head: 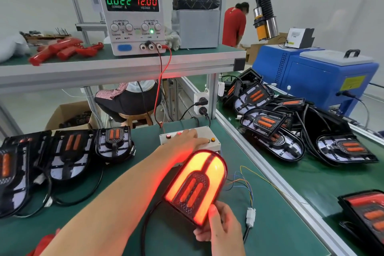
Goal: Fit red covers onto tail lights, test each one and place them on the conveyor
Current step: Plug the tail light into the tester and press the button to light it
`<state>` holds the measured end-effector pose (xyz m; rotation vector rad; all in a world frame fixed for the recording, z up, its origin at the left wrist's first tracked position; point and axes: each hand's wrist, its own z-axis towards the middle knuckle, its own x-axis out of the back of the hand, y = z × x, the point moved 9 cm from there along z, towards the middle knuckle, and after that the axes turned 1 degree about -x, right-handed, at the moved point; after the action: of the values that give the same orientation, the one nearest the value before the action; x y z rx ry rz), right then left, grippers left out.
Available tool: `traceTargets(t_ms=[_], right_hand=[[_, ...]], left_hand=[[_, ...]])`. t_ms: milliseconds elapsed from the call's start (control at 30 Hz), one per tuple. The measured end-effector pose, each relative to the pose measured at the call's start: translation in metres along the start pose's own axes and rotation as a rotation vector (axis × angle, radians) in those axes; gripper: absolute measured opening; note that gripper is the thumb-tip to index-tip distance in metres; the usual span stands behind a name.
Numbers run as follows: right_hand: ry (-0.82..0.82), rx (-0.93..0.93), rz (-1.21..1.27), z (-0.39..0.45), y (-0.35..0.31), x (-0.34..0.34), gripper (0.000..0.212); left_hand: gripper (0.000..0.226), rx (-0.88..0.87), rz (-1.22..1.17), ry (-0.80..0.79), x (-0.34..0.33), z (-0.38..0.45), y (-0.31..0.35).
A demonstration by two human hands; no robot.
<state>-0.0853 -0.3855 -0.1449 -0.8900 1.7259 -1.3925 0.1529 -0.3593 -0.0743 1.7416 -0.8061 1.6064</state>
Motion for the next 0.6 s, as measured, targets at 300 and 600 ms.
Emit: traceTargets(t_ms=[300,600], right_hand=[[0.001,-0.012,0.049,0.0001,0.0043,-0.0001,0.012],[-0.001,0.007,0.0,0.0025,0.0075,0.0007,0.011]], left_hand=[[0.087,-0.028,0.058,0.026,-0.0002,-0.0033,-0.003],[0.056,-0.011,0.054,0.026,-0.006,0.0049,-0.0047]])
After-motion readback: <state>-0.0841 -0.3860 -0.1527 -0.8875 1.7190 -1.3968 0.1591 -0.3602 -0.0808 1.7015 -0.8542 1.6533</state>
